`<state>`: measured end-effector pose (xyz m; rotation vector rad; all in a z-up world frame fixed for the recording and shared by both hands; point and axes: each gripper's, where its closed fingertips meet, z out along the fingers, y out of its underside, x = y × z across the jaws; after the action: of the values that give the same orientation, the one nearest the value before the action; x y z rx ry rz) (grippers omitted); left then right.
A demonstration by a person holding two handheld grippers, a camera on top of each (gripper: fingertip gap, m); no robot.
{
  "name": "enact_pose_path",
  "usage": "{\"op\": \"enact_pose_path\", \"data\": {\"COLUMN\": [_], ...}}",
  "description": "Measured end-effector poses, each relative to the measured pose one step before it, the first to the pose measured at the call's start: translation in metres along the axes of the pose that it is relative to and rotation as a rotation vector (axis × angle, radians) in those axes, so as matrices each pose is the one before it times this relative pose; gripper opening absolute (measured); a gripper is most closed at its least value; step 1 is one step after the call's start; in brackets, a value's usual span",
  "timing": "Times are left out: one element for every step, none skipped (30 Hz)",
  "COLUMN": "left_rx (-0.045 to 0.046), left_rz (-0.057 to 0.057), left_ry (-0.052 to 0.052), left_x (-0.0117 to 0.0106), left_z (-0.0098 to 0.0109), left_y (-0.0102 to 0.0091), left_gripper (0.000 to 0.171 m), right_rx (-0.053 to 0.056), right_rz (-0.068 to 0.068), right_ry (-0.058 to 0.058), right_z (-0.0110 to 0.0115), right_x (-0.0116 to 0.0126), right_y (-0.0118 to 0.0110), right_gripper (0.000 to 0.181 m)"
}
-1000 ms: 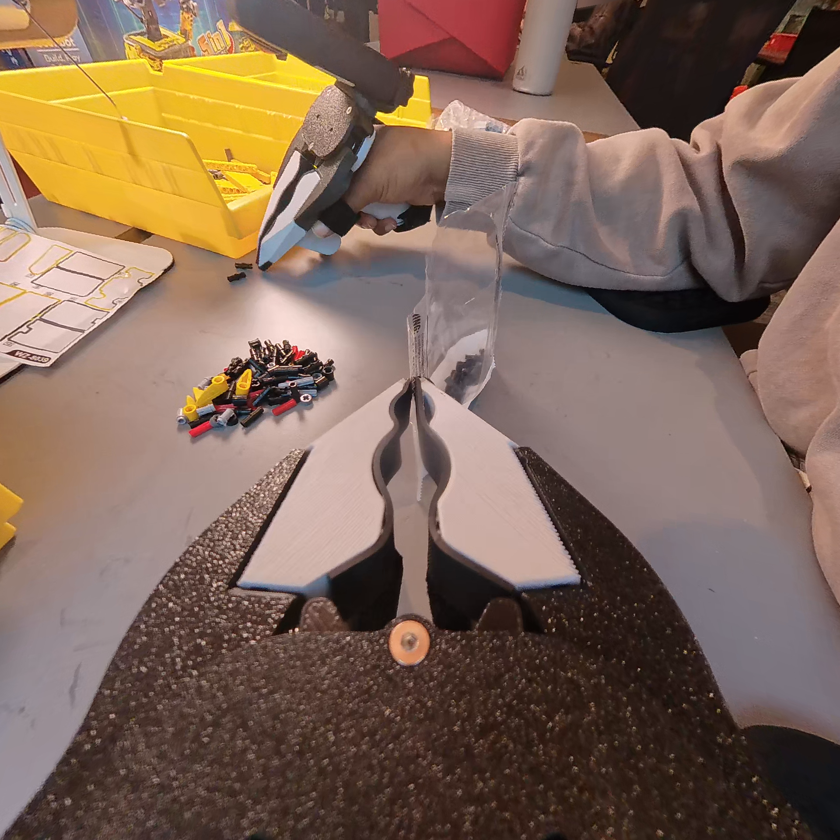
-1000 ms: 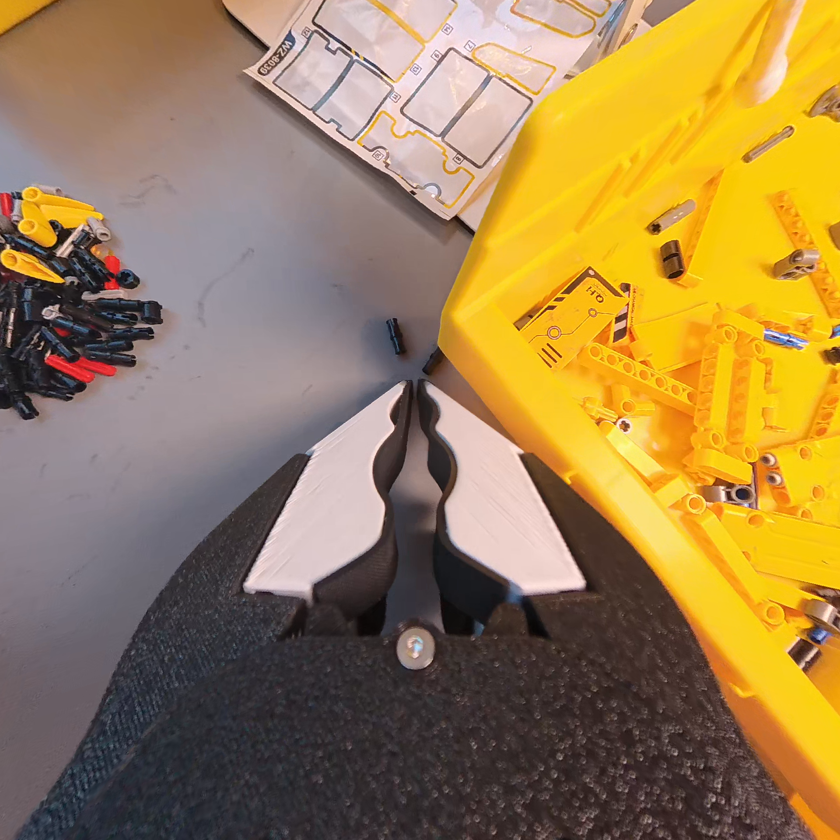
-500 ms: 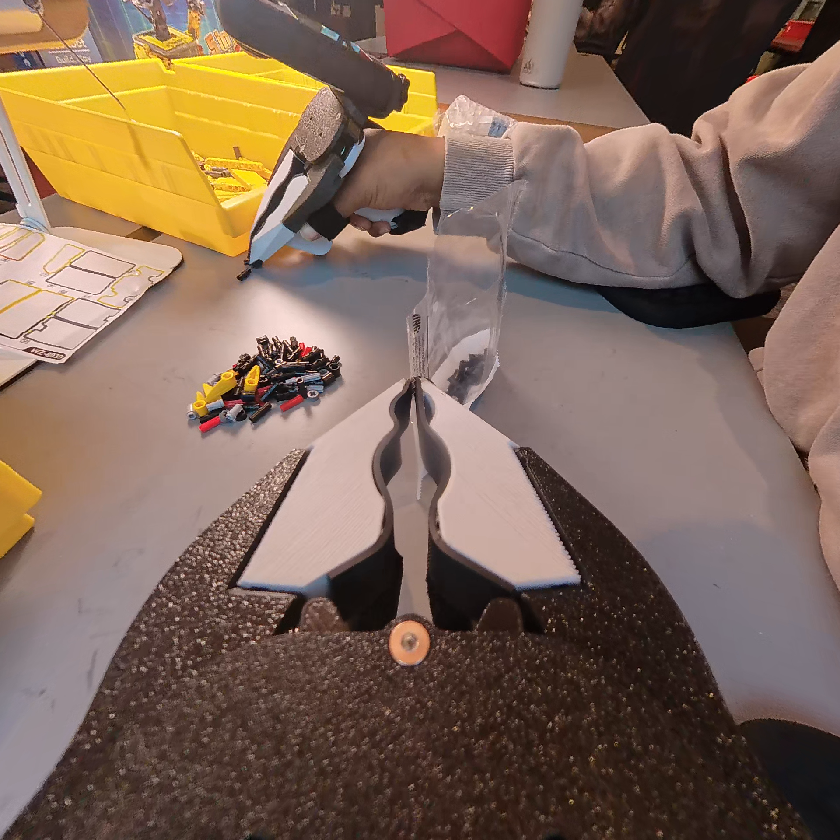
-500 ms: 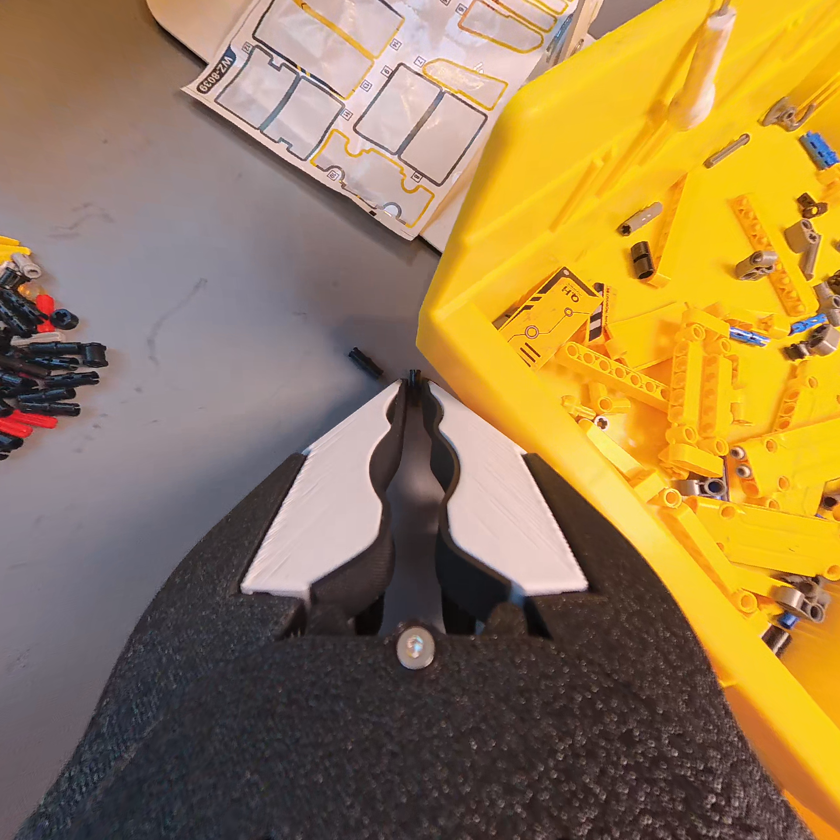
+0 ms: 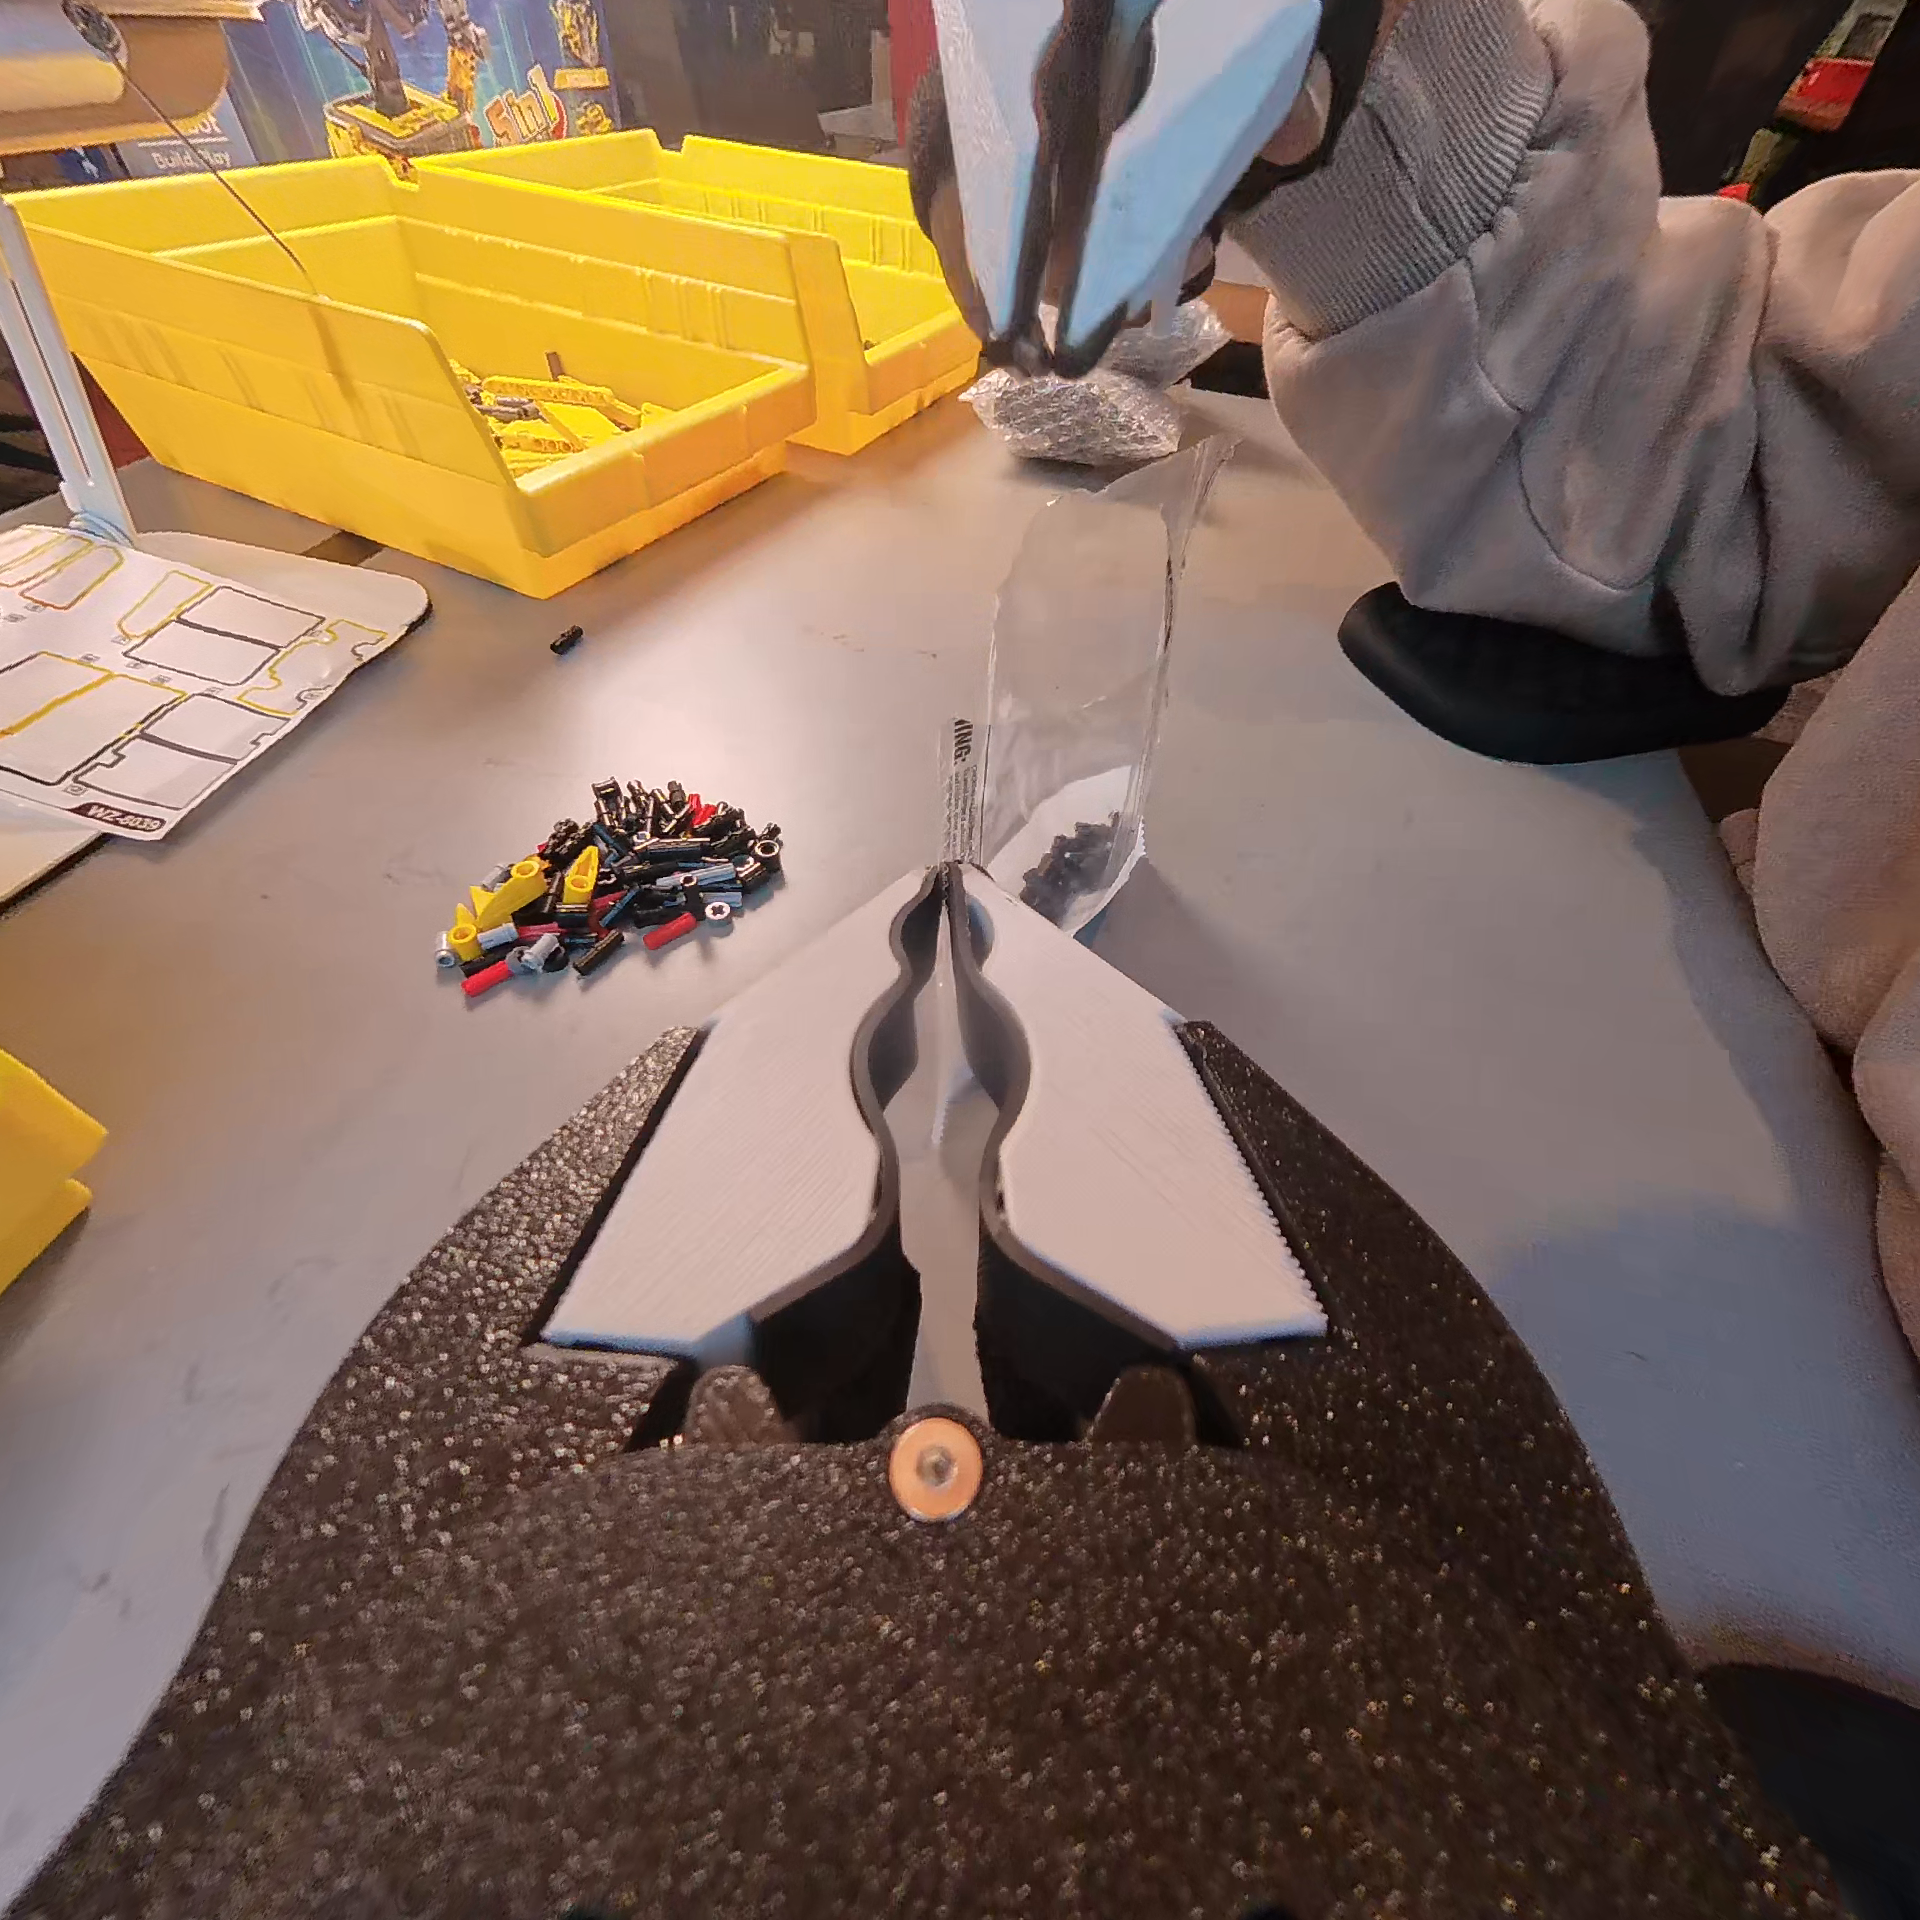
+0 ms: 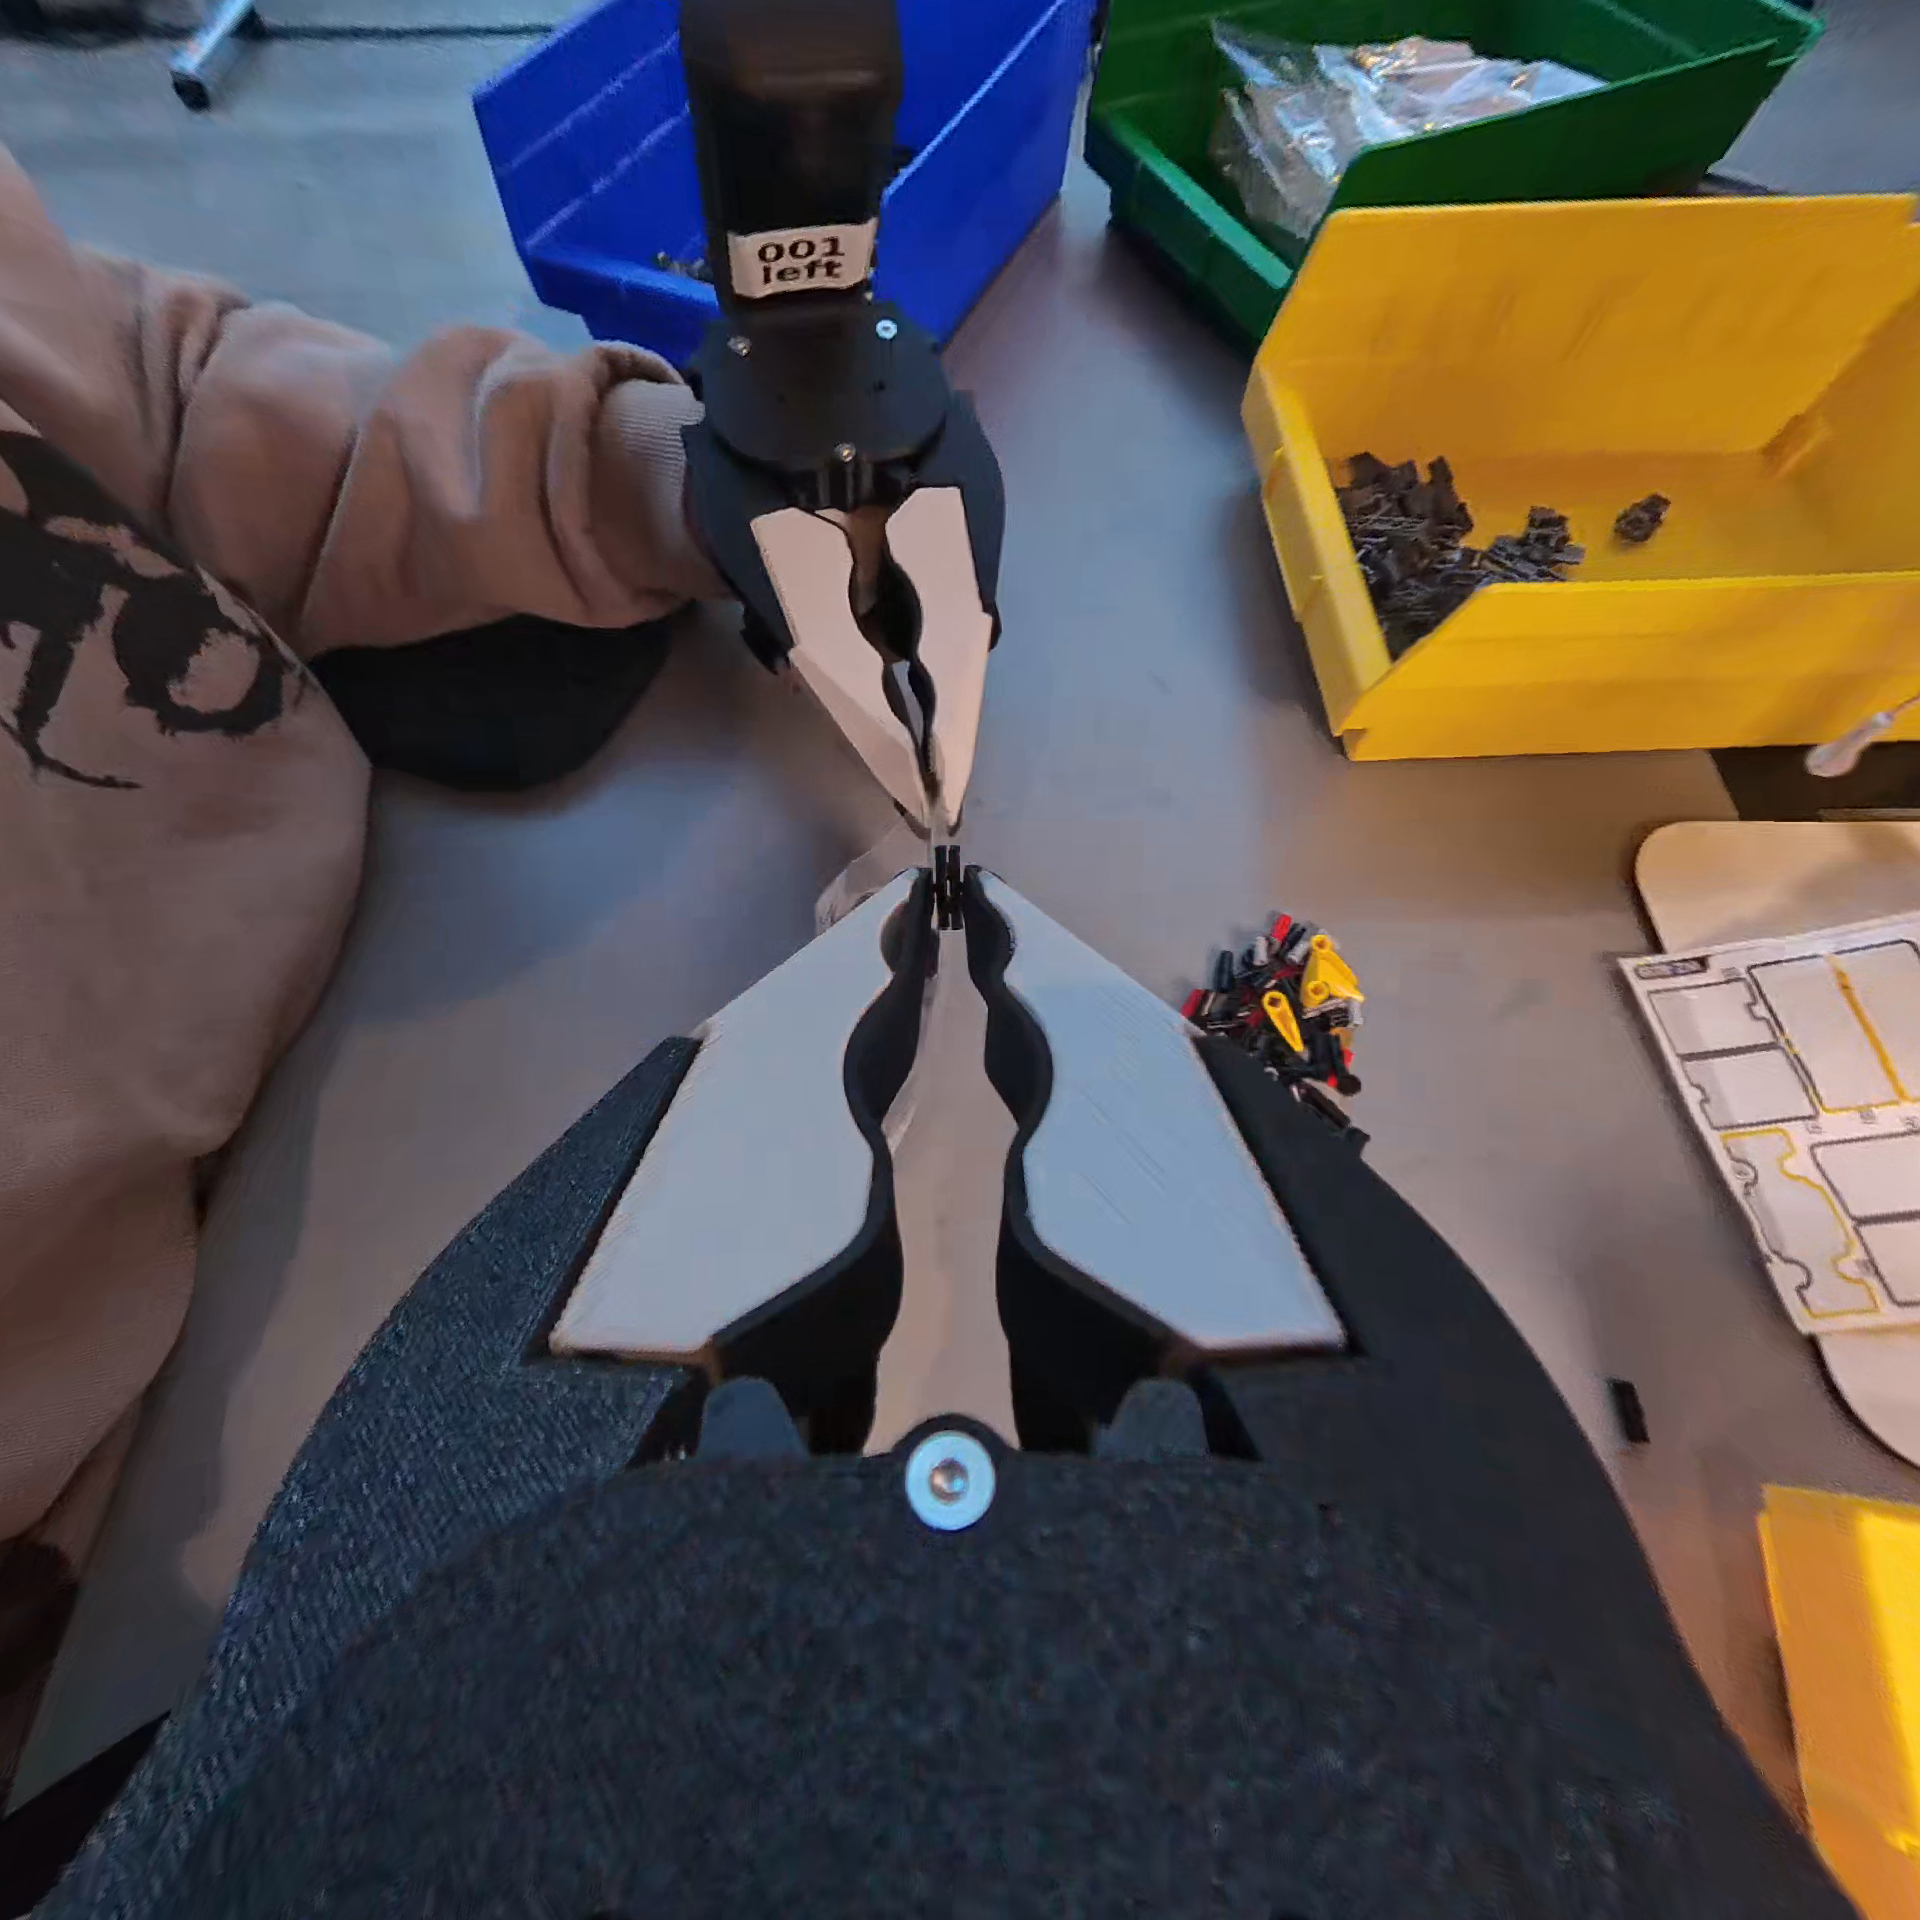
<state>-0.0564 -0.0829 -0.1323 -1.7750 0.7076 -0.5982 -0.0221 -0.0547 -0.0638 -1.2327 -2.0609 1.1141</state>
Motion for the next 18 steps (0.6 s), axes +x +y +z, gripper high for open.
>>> {"op": "enact_pose_path", "data": {"left_rx": [-0.00122,-0.00112,-0.00084,-0.00078,-0.00065,0.00011,0.00115,0.00062,-0.0009,-0.00143,-0.00047,0.00051,-0.00033,-0.00164,-0.00154,-0.00135,-0.00096,-0.00029], "left_rz": [0.0031,0.0023,0.0012,0.0009,0.0008,0.0004,0.0002,0.0,0.0003,0.0009,0.0003,-0.0006,-0.0003,0.0002,-0.0002,-0.0004,-0.0005,-0.001], "left_ry": [0.0001,-0.0005,-0.0007,-0.0017,-0.002,-0.0014,-0.0012,-0.0006,-0.0005,-0.0008,-0.0003,0.0005,0.0004,0.0001,0.0004,0.0008,0.0005,0.0007], "left_x": [0.00058,0.00041,0.00024,-0.00009,-0.00012,-0.00014,-0.00025,-0.00008,-0.00009,-0.0001,0.0,-0.00003,0.0,-0.00001,-0.00001,-0.00002,-0.00013,-0.00026], "left_z": [0.00019,0.00025,0.00003,-0.00012,-0.0003,-0.00025,-0.00018,-0.00015,-0.00006,0.0,0.00004,0.00003,0.00021,0.00021,0.00018,0.00026,0.00022,0.00017], "left_y": [-0.00018,-0.00001,-0.0001,0.00014,-0.00003,-0.00014,-0.00029,-0.00024,0.00013,0.00028,0.00005,-0.00008,0.00008,0.00034,0.00044,0.00038,0.00035,0.00017], "left_gripper": [0.0,0.0,0.0,0.0,0.0,0.0,0.0,0.0,0.0,0.0,0.0,0.0,0.0,0.0,0.0,0.0,0.0,0.0], "right_rx": [-0.0179,-0.0185,-0.0165,-0.0049,0.0183,0.0349,0.0412,0.0401,0.0262,0.0064,-0.0203,-0.0537,-0.0808,-0.0747,-0.041,-0.0088,0.0031,-0.004], "right_rz": [0.0004,0.0003,-0.0011,0.002,0.0057,0.0101,0.0135,0.0219,0.032,0.0307,0.0289,0.0334,0.0318,0.0268,0.042,0.0585,0.0475,0.0201], "right_ry": [-0.0117,-0.0132,-0.0071,-0.0087,-0.0202,-0.0053,0.0096,0.0249,0.056,0.0879,0.1142,0.1361,0.1324,0.0906,0.0312,0.0067,0.012,0.0313], "right_z": [0.0046,0.00399,0.00289,0.00114,-0.00076,-0.00287,-0.00452,-0.00581,-0.00666,-0.00655,-0.00534,-0.00227,0.00229,0.00784,0.01121,0.01156,0.0106,0.00911], "right_x": [-0.00379,-0.00257,-0.00078,-0.00067,-0.00198,0.00118,0.00474,0.0085,0.01507,0.0219,0.02821,0.03341,0.03315,0.02494,0.01329,0.00729,0.00622,0.00688], "right_y": [0.00174,0.0032,0.00395,0.00218,-0.00151,-0.00429,-0.00488,-0.00389,-0.00073,0.00397,0.01056,0.01833,0.02423,0.02405,0.0179,0.01047,0.00576,0.00414], "right_gripper": [0.005,0.005,0.007,0.012,0.016,0.018,0.018,0.018,0.018,0.018,0.018,0.018,0.018,0.018,0.019,0.022,0.024,0.026]}}
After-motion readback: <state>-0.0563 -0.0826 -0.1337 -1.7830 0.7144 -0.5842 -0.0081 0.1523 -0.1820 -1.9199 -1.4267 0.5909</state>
